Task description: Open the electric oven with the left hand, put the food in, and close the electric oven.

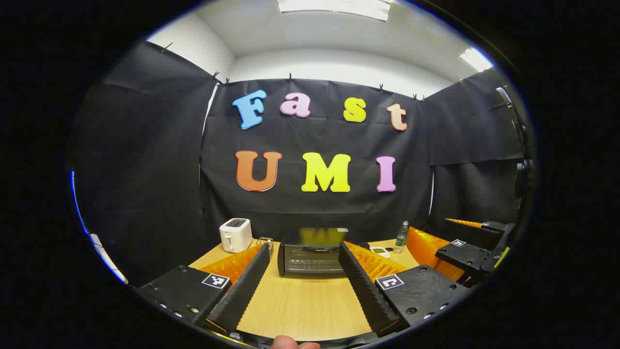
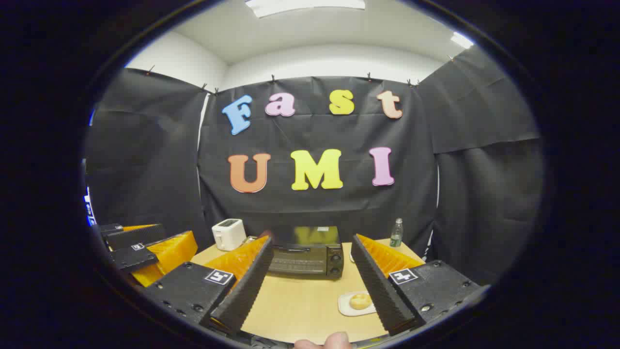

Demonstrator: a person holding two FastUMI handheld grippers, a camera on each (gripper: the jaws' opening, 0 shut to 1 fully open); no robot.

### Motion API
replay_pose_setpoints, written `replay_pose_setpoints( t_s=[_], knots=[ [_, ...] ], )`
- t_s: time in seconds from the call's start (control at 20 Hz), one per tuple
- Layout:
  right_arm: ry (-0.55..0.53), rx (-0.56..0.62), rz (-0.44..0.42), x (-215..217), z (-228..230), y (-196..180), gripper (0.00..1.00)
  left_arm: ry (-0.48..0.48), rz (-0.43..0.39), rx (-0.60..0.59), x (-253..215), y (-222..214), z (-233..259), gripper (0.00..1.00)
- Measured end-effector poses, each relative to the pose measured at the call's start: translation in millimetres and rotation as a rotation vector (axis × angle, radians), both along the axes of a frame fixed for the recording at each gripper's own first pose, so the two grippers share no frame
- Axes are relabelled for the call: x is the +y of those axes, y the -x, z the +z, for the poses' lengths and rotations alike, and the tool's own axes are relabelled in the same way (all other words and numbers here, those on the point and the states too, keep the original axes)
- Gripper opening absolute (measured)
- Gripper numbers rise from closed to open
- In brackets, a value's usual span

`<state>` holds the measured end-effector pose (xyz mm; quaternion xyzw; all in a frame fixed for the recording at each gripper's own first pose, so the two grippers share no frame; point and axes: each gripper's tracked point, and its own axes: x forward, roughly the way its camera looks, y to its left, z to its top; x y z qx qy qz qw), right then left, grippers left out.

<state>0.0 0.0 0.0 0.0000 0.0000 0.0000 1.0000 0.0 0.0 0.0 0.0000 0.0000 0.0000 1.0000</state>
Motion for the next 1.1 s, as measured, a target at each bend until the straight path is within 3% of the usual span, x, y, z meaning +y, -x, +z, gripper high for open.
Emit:
replay_pose_setpoints(
  t_s=[1.1],
  knots=[
    [0.012, 0.008, -0.036, -5, -3, 16, 1.0, 0.002, -0.025, 0.005, 5, 8, -3, 0.94]
  ],
)
